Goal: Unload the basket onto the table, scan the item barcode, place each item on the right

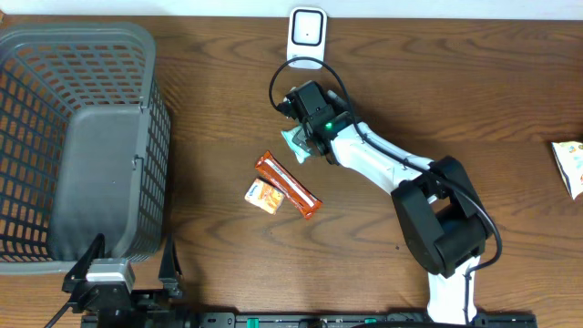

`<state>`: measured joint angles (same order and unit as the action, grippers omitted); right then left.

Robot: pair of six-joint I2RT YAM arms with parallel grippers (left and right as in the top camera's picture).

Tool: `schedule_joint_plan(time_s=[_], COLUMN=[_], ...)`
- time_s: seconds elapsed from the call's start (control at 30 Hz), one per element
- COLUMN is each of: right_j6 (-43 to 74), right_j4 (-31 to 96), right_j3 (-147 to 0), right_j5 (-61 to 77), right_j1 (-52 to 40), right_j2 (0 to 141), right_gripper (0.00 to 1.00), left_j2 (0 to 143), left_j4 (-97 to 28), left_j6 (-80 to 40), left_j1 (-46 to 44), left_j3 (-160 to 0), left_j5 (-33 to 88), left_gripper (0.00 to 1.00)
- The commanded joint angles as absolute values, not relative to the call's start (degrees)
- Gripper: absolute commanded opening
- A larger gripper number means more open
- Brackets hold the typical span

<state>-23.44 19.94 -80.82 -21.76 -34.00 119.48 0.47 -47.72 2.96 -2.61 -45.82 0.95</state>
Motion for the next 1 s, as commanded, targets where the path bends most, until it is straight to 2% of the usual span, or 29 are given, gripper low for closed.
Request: schedule_joint_plan(time_s=[0.0,0.13,0.33,0.57,0.73,0.97], right_j6=[-25.6,-23.1,-20.1,-18.7,-18.9,-18.9], right_j4=[20.5,23.7,27.1,35.3,43.2,46.6], right_j3=[-79.5,-79.5,-79.6,-82.0,-84.9,-85.0], right_j5=[-22.2,-16.3,-10.7,1.2,11.6,27.3], right_j1=[-33.0,-32.2,-31.6,-32.2,-31.0,-27.3], right_j2=[125.6,129.9,131.0,127.1,121.5,116.9], right_gripper=[0.78,0.55,0.34,0.25,0.22,0.2], left_j2=[0.2,0.2,0.2,0.2,0.2,0.2], left_j4=[-47.6,-47.6,-47.6,-47.6,-47.6,-47.6], left_j6=[2.7,2.7,2.7,2.7,2.7,2.7], left_j1=[-2.3,-2.3,-2.3,-2.3,-2.3,-2.3], left_j3=[-46.1,-46.1,-46.1,-46.1,-46.1,-46.1], left_j5=[1.1,1.1,1.1,1.1,1.1,1.1], left_gripper=[0.98,0.98,0.98,0.98,0.98,0.98])
